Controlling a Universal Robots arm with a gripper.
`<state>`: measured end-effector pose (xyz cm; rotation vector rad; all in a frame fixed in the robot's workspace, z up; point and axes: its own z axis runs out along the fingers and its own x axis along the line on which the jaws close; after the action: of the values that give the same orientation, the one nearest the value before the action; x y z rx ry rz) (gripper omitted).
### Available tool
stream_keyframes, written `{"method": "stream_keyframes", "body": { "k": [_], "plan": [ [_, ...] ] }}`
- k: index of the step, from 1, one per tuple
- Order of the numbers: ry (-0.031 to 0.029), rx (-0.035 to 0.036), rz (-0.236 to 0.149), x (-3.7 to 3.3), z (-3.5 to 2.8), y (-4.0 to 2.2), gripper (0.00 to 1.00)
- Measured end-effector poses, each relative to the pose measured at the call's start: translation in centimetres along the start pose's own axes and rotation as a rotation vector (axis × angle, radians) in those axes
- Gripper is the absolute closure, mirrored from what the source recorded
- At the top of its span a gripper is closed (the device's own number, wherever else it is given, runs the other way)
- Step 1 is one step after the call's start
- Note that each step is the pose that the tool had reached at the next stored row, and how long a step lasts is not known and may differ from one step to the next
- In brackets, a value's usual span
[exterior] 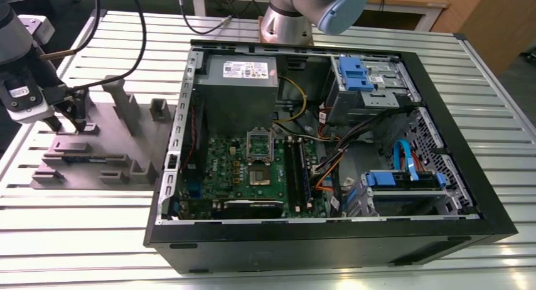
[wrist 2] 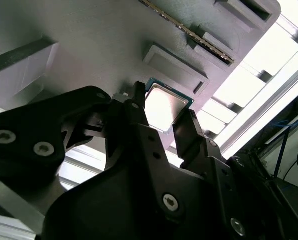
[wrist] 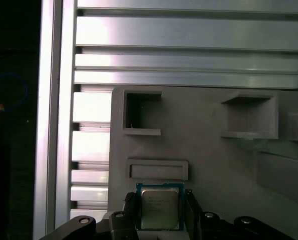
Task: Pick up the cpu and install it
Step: 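Pick up the cpu and move it towards the insertion slot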
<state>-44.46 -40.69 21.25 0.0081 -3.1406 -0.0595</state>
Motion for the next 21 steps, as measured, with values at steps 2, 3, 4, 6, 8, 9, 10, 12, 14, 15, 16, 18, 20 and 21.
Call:
{"method": "stream_keyframes", "body": {
  "k": [2,3,4,6,8,9,10,12,14,15,16,18,20,21],
  "plan": [
    [0.0000,0.0000,0.000,0.00,-0.01,0.00,0.53],
    [0.0000,0.0000,0.000,0.00,-0.02,0.00,0.53],
    [0.0000,0.0000,0.000,0.00,-0.02,0.00,0.53],
    [0.0001,0.0001,0.000,0.00,-0.05,0.00,0.53],
    [0.0001,0.0000,0.000,0.00,-0.07,0.00,0.53],
    [0.0001,0.0000,0.000,0.00,-0.09,0.00,0.53],
    [0.0001,0.0000,0.000,0.00,-0.12,0.00,0.53],
    [0.0001,0.0000,0.000,0.00,-0.18,0.01,0.53],
    [0.0000,0.0000,0.000,0.00,-0.26,0.01,0.53],
    [0.0000,0.0000,0.000,0.00,-0.29,0.01,0.53],
    [-0.0001,-0.0001,0.000,0.00,-0.32,0.01,0.53],
    [0.0001,0.0000,0.000,0.00,-0.40,0.02,0.53],
    [0.0000,0.0000,0.000,0.00,-0.47,0.02,0.53],
    [0.0000,0.0000,0.000,0.00,-0.51,0.02,0.53]
  ]
}}
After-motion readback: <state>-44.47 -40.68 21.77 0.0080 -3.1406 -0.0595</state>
